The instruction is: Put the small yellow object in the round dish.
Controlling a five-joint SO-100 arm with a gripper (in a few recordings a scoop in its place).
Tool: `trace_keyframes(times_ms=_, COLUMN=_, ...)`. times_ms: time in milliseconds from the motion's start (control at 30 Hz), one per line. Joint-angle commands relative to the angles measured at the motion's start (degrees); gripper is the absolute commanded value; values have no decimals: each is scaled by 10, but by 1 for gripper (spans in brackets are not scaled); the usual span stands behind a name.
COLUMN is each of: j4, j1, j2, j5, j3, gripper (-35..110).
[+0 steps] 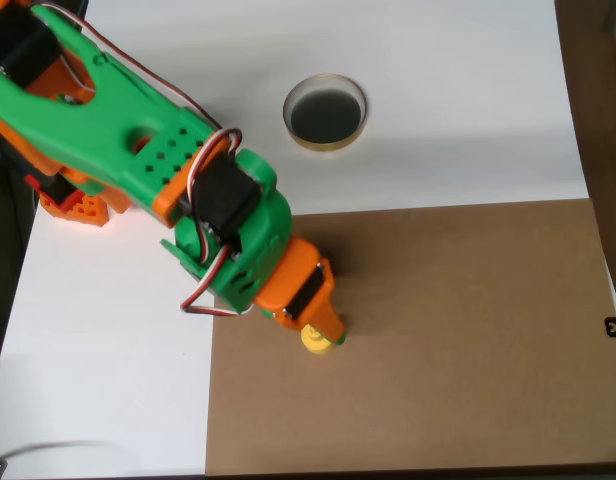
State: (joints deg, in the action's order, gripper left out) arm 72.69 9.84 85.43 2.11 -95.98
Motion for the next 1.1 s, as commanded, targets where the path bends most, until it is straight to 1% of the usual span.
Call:
trace_keyframes(times_ms=0, j4=-2, j1=13, j2=5, j5=4, j3=34, gripper=22)
trace_keyframes(times_ms=400, j4=-33, j1=3, j2=-42, j5=13, j3=40, gripper=21)
trace_keyframes(times_ms=867, j4=-28, j1=-3, j2=-103, j5=21, j3=106, gripper=20)
trace_keyframes(times_ms=1067, j4=-26, j1=-3, j2=-117, j5=19, j3=120, gripper=16)
